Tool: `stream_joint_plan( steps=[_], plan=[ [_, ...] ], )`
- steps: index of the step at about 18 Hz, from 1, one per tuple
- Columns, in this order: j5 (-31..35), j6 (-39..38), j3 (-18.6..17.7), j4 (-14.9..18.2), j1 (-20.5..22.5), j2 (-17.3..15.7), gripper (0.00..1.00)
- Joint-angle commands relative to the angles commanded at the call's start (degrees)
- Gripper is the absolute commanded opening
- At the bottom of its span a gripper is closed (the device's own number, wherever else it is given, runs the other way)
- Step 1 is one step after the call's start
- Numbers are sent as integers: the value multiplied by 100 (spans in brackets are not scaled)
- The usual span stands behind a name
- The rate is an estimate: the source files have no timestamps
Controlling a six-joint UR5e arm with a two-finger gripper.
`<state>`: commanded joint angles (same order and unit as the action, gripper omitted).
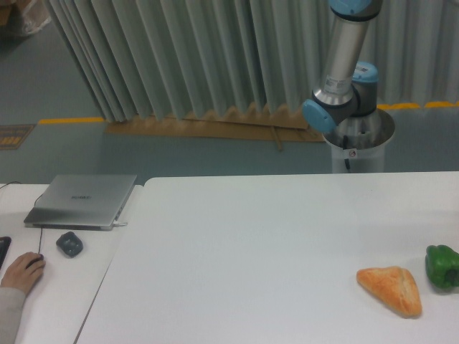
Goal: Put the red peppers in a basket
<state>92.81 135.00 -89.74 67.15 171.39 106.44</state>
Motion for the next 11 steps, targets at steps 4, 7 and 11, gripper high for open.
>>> stream_joint_plan(
  steps=[4,7,11],
  plan=[
    [0,-61,-9,9,-44,-9,100],
    [-131,-631,-18,17,-210,-70,100],
    [-202,-1764,-35,17,-720,-88,100]
  ],
)
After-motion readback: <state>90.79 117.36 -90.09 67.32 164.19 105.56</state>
